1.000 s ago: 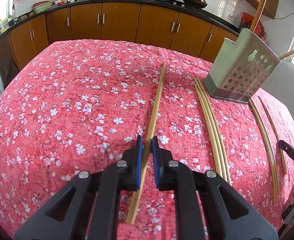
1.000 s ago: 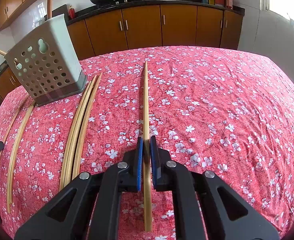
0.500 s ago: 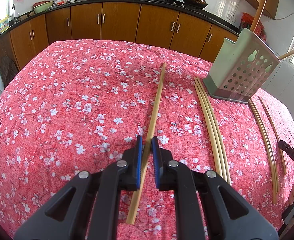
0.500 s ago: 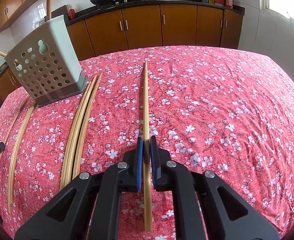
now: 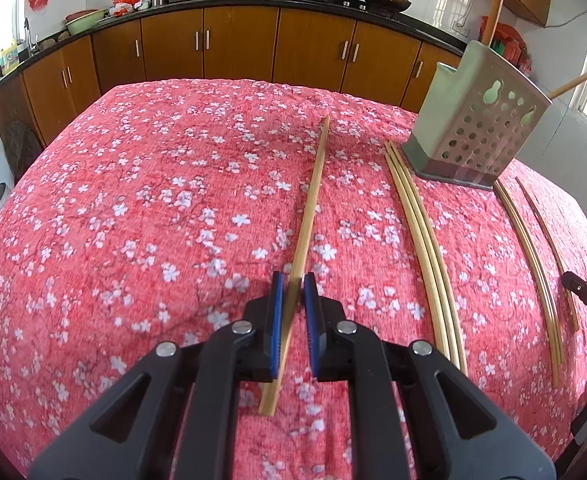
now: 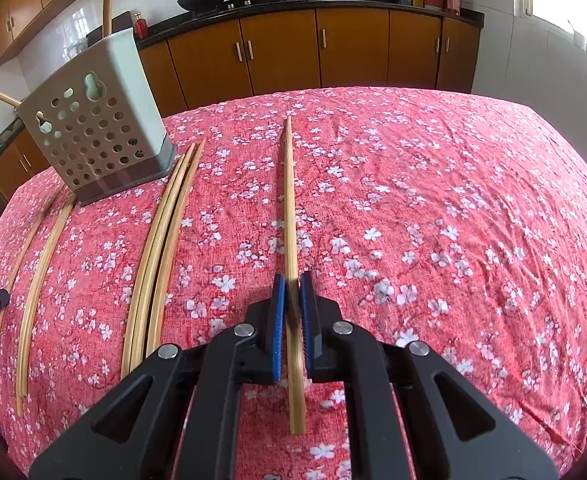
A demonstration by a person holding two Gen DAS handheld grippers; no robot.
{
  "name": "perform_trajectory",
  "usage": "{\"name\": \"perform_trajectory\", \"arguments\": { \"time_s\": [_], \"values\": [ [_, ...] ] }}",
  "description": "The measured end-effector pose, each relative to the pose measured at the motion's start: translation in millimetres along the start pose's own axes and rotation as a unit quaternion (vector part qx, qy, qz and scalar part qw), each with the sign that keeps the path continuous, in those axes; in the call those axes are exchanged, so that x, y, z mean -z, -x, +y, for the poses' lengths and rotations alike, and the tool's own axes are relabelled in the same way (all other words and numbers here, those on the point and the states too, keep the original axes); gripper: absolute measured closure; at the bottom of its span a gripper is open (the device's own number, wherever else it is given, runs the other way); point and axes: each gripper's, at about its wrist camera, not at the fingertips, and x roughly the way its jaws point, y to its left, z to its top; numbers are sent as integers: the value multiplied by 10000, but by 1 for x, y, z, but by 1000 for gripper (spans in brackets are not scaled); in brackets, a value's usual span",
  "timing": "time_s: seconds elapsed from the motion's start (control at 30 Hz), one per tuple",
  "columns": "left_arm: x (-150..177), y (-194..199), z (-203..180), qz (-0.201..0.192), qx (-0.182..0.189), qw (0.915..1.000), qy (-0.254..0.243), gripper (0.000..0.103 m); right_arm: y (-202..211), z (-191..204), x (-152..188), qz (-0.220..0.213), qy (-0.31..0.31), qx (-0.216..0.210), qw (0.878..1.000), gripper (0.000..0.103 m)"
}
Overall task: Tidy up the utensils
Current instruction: 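Close the right tool on another bamboo chopstick and slide along it, then lift the chopstick with the right tool over the grey holder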
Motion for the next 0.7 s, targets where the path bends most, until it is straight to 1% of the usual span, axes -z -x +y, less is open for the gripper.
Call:
{"name": "perform_trajectory", "arguments": {
  "time_s": [0.13, 0.33, 0.5, 0.7],
  "values": [
    [2, 4, -2, 2, -42, 10000, -25, 91, 2, 0, 0, 1, -13, -22, 10000, 95],
    [2, 5, 0, -5, 23, 10000, 1, 94, 9, -1, 3, -46, 16, -30, 10000, 95],
    [7, 14, 2, -42, 49, 10000, -32, 95, 31, -5, 3, -375, -53, -118, 9992, 95],
    [1, 30, 4, -288, 105, 9995, -22, 95, 61, -7, -6, -844, -28, -154, 9963, 95]
  ]
}}
